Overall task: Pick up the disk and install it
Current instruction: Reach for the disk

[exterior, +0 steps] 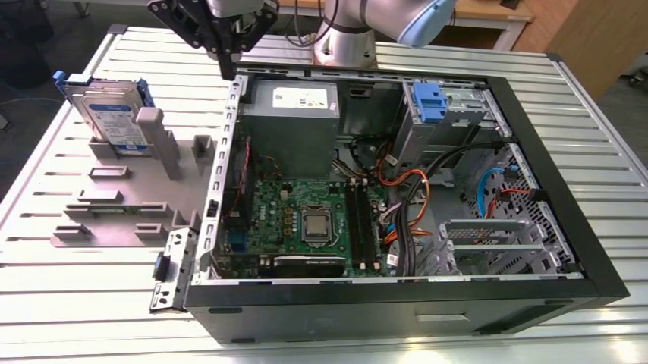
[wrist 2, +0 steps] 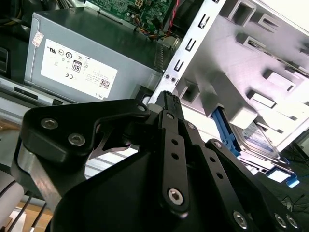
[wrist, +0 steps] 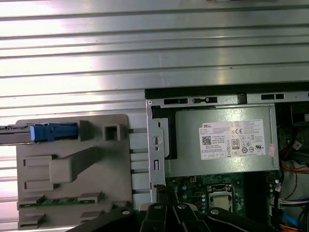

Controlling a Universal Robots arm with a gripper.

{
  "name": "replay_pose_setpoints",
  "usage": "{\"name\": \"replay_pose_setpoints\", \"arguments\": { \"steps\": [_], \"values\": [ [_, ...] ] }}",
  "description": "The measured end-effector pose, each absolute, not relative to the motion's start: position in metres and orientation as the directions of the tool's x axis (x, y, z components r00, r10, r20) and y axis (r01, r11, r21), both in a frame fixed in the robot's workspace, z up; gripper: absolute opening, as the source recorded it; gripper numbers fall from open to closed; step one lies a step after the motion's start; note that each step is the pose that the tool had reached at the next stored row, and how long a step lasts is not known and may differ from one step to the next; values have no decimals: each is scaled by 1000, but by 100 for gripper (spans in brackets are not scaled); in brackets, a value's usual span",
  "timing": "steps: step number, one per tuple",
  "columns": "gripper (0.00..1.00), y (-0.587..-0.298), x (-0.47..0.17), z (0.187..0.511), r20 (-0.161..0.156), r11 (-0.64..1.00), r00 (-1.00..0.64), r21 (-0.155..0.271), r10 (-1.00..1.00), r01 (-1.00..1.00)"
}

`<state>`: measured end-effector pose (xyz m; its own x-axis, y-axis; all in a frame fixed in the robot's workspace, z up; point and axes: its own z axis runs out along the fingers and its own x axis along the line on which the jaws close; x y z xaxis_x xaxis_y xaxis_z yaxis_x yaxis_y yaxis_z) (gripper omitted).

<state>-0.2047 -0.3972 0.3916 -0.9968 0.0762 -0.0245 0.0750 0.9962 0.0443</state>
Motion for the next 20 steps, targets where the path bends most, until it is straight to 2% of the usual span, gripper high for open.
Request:
{"name": "replay_pose_setpoints", "arguments": {
  "steps": [20],
  "values": [
    [11,-397,-212,392,-24,996,-997,44,76,75]
  ]
}}
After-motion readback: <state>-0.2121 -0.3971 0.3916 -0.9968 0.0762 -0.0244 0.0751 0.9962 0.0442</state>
